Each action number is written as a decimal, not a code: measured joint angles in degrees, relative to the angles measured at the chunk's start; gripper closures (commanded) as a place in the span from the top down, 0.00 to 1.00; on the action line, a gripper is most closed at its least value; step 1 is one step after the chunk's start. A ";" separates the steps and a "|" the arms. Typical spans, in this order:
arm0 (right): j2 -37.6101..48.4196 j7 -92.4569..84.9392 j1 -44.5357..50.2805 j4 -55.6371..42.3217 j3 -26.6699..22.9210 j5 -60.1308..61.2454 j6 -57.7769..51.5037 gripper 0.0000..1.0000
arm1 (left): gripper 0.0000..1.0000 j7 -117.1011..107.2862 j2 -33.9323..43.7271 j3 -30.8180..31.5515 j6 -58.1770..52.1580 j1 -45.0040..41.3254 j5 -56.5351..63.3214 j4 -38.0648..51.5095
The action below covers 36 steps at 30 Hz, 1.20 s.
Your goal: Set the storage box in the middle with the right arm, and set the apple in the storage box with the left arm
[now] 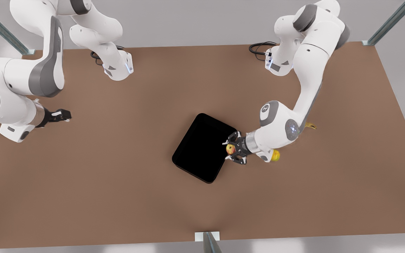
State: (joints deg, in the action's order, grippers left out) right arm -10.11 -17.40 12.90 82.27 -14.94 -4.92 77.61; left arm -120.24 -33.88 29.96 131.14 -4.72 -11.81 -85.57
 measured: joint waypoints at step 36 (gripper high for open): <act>-0.80 -0.25 0.20 -0.69 0.00 0.27 1.02 1.00 | 1.00 95.87 16.66 -23.39 -38.92 -1.95 15.61 11.72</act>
State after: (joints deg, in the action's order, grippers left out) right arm -10.90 -17.65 13.10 81.57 -14.94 -4.66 78.63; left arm -24.37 -17.22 6.57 92.22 -6.67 3.80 -73.86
